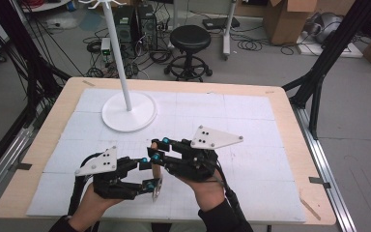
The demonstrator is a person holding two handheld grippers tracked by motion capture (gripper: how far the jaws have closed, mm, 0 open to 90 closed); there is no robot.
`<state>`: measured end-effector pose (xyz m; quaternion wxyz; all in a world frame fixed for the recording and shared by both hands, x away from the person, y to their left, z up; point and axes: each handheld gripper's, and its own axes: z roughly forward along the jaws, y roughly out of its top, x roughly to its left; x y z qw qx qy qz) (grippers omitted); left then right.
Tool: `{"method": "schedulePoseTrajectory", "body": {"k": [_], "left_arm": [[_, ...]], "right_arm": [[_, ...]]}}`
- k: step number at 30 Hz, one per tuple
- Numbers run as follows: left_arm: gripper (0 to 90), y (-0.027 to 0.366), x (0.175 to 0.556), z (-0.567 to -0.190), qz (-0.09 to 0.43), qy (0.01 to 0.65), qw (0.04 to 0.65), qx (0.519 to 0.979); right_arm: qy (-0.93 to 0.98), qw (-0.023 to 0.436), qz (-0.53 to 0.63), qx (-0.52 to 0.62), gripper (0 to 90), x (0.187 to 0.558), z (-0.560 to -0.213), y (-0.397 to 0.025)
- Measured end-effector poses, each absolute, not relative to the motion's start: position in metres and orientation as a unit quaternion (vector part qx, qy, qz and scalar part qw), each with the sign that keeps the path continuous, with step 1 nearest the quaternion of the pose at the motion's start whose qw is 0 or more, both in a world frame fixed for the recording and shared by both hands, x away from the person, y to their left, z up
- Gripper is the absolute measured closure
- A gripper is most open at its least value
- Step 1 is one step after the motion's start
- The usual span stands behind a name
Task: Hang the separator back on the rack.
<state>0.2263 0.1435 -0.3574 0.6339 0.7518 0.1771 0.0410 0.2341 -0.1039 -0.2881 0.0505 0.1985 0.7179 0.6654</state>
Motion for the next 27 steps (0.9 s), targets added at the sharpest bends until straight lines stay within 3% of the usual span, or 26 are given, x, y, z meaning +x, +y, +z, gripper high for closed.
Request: {"method": "schedulePoseTrajectory", "body": {"k": [3, 8, 16, 17, 19, 20, 24, 27], "left_arm": [[52.6, 0.142, 0.225, -0.358, 0.048, 0.180, 0.628, 0.755], [68.7, 0.144, 0.225, -0.358, 0.050, 0.172, 0.625, 0.760], [70.1, 0.144, 0.225, -0.357, 0.047, 0.168, 0.620, 0.765], [70.1, 0.143, 0.225, -0.357, 0.044, 0.171, 0.621, 0.763], [70.2, 0.144, 0.225, -0.356, 0.036, 0.169, 0.625, 0.761], [70.2, 0.145, 0.225, -0.356, 0.034, 0.167, 0.627, 0.760], [70.2, 0.146, 0.225, -0.353, 0.009, 0.148, 0.644, 0.751], [70.1, 0.145, 0.224, -0.351, -0.013, 0.127, 0.651, 0.748]], "right_arm": [[0.717, 0.051, 0.666, 0.198, 70.7, 0.233, -0.289, -0.102], [0.720, 0.047, 0.664, 0.196, 70.8, 0.232, -0.289, -0.099], [0.717, 0.031, 0.667, 0.199, 69.5, 0.233, -0.291, -0.101], [0.716, 0.025, 0.669, 0.197, 67.1, 0.234, -0.292, -0.102], [0.709, 0.020, 0.678, 0.193, 45.6, 0.235, -0.293, -0.104], [0.711, 0.020, 0.677, 0.189, 39.4, 0.236, -0.293, -0.105], [0.732, 0.036, 0.665, 0.144, 27.2, 0.239, -0.299, -0.114], [0.736, 0.013, 0.664, 0.129, 25.8, 0.243, -0.304, -0.122]]}}
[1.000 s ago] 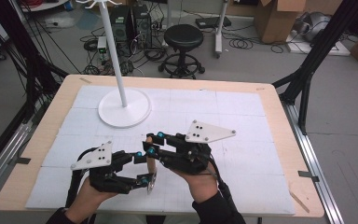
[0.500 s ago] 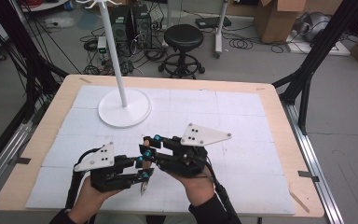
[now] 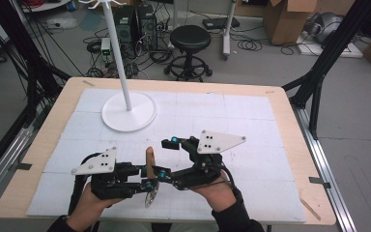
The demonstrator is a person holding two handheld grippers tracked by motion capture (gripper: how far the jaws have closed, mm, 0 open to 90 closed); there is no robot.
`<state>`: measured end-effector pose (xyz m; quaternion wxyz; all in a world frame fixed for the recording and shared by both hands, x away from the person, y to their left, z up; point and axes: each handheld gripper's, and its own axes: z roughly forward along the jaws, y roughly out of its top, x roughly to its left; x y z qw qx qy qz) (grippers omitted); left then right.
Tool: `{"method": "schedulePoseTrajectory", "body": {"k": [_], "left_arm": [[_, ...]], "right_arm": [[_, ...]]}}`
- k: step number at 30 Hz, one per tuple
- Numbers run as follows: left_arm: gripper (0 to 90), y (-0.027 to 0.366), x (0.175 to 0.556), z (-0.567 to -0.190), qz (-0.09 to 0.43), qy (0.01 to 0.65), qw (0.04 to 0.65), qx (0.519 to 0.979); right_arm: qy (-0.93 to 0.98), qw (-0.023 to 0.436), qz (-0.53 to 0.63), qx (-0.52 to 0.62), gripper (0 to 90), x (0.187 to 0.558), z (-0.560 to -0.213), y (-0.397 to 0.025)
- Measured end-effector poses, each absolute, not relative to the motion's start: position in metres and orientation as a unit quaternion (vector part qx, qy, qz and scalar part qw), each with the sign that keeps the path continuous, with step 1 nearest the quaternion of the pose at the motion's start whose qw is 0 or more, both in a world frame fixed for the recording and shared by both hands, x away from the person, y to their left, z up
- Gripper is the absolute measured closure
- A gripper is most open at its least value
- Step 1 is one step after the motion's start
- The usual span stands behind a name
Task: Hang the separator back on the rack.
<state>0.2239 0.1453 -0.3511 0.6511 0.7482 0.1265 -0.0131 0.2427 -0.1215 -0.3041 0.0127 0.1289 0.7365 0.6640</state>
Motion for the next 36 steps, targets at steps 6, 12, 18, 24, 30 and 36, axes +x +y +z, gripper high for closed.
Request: {"method": "schedulePoseTrajectory", "body": {"k": [6, 12, 18, 24, 30, 36], "left_arm": [[70.1, 0.141, 0.222, -0.352, -0.033, 0.100, 0.650, 0.753], [70.1, 0.139, 0.220, -0.352, -0.049, 0.080, 0.648, 0.756], [70.1, 0.137, 0.219, -0.352, -0.059, 0.065, 0.650, 0.755], [70.0, 0.136, 0.219, -0.352, -0.059, 0.060, 0.646, 0.759], [46.9, 0.140, 0.220, -0.352, -0.007, 0.111, 0.652, 0.750], [41.8, 0.145, 0.222, -0.352, 0.057, 0.161, 0.644, 0.746]], "right_arm": [[0.740, -0.041, 0.666, 0.087, 34.6, 0.246, -0.308, -0.125], [0.741, -0.079, 0.665, 0.052, 49.7, 0.246, -0.308, -0.120], [0.744, -0.105, 0.660, 0.018, 60.9, 0.245, -0.308, -0.117], [0.746, -0.112, 0.656, 0.020, 70.4, 0.243, -0.308, -0.116], [0.750, -0.065, 0.651, 0.092, 70.6, 0.240, -0.307, -0.116], [0.748, 0.015, 0.637, 0.186, 70.6, 0.240, -0.307, -0.115]]}}
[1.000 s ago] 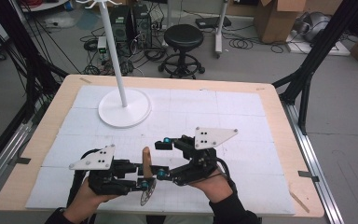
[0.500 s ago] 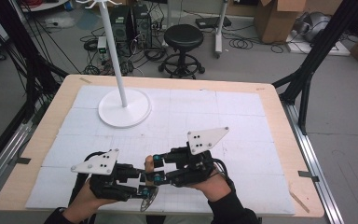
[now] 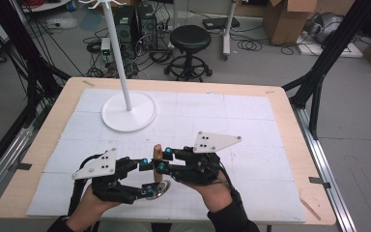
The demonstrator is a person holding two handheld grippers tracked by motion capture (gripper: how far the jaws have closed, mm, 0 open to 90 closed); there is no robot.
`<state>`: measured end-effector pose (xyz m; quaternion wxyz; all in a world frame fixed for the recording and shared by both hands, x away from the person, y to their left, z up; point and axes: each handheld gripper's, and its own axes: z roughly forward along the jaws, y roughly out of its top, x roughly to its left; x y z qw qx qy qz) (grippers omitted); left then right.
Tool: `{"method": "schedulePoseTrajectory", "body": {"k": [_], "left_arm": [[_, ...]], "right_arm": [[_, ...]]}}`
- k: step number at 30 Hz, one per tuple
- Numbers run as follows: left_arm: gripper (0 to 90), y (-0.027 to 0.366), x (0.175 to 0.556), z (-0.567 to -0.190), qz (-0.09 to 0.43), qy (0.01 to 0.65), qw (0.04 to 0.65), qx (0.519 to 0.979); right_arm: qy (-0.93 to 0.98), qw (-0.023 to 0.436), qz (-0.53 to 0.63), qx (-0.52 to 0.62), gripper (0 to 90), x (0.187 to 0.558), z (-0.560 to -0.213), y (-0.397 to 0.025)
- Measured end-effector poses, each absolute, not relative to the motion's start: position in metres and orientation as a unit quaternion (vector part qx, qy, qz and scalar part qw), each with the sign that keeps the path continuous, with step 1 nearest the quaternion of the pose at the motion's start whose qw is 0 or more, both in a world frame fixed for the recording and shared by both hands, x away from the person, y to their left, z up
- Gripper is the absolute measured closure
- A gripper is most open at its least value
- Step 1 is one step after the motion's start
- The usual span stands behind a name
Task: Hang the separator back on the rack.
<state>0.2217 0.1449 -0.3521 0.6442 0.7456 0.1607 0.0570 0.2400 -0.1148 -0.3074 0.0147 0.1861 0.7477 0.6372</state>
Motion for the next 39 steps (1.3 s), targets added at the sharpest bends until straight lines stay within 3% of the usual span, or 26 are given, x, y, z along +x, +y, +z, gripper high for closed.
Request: {"method": "schedulePoseTrajectory", "body": {"k": [9, 16, 24, 31, 32, 34, 36, 39], "left_arm": [[43.7, 0.145, 0.223, -0.354, 0.078, 0.183, 0.636, 0.745], [53.2, 0.142, 0.223, -0.356, 0.084, 0.185, 0.625, 0.754], [70.9, 0.142, 0.223, -0.358, 0.081, 0.190, 0.619, 0.758], [72.4, 0.143, 0.224, -0.359, 0.069, 0.195, 0.622, 0.756], [72.4, 0.143, 0.224, -0.359, 0.067, 0.196, 0.621, 0.756], [72.5, 0.144, 0.224, -0.359, 0.064, 0.196, 0.621, 0.756], [72.5, 0.145, 0.225, -0.359, 0.062, 0.199, 0.622, 0.754], [72.5, 0.148, 0.227, -0.359, 0.061, 0.204, 0.625, 0.751]], "right_arm": [[0.724, 0.061, 0.642, 0.247, 70.6, 0.231, -0.310, -0.108], [0.725, 0.063, 0.638, 0.252, 70.6, 0.226, -0.311, -0.101], [0.725, 0.066, 0.636, 0.256, 70.5, 0.224, -0.313, -0.097], [0.718, 0.060, 0.641, 0.267, 69.4, 0.224, -0.315, -0.098], [0.716, 0.056, 0.642, 0.266, 67.7, 0.224, -0.315, -0.098], [0.707, 0.053, 0.652, 0.271, 51.0, 0.224, -0.315, -0.103], [0.698, 0.062, 0.660, 0.272, 42.4, 0.223, -0.314, -0.110], [0.688, 0.100, 0.661, 0.282, 31.0, 0.220, -0.313, -0.129]]}}
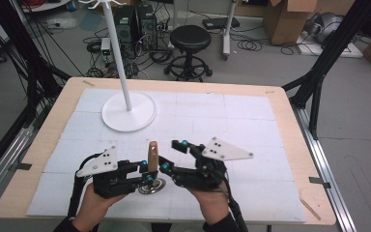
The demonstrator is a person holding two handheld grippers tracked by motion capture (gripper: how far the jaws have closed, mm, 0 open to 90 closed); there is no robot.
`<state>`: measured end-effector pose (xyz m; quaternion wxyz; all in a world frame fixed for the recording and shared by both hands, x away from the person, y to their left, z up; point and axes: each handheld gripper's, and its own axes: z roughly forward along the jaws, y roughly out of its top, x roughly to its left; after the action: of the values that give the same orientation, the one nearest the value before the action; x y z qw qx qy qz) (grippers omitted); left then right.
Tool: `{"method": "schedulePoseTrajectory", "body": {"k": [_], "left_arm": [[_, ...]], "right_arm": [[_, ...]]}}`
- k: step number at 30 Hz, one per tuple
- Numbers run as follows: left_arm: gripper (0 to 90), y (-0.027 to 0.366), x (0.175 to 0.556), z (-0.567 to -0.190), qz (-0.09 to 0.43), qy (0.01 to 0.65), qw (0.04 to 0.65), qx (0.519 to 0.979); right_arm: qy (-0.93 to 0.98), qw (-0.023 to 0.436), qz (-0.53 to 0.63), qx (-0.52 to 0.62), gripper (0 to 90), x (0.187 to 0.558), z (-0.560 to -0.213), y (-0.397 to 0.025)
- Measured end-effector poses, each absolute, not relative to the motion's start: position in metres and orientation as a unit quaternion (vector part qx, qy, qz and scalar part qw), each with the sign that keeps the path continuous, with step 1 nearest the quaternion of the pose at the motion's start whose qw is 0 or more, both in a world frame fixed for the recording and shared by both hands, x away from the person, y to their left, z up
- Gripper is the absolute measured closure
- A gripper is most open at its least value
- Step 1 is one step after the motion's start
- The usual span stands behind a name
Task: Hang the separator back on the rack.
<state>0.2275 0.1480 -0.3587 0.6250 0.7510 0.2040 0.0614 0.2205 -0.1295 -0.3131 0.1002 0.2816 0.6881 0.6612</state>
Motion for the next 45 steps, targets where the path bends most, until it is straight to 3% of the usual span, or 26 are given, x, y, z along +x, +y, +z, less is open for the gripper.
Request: {"method": "schedulePoseTrajectory", "body": {"k": [8, 18, 45], "left_arm": [[72.5, 0.161, 0.243, -0.353, 0.069, 0.231, 0.634, 0.735], [72.6, 0.175, 0.283, -0.319, 0.073, 0.264, 0.651, 0.708], [72.6, 0.176, 0.413, -0.206, 0.173, 0.356, 0.607, 0.689]], "right_arm": [[0.711, 0.221, 0.593, 0.306, 19.5, 0.214, -0.331, -0.204], [0.685, 0.240, 0.587, 0.360, 16.7, 0.217, -0.351, -0.262], [0.681, 0.221, 0.591, 0.371, 16.7, 0.222, -0.360, -0.267]]}}
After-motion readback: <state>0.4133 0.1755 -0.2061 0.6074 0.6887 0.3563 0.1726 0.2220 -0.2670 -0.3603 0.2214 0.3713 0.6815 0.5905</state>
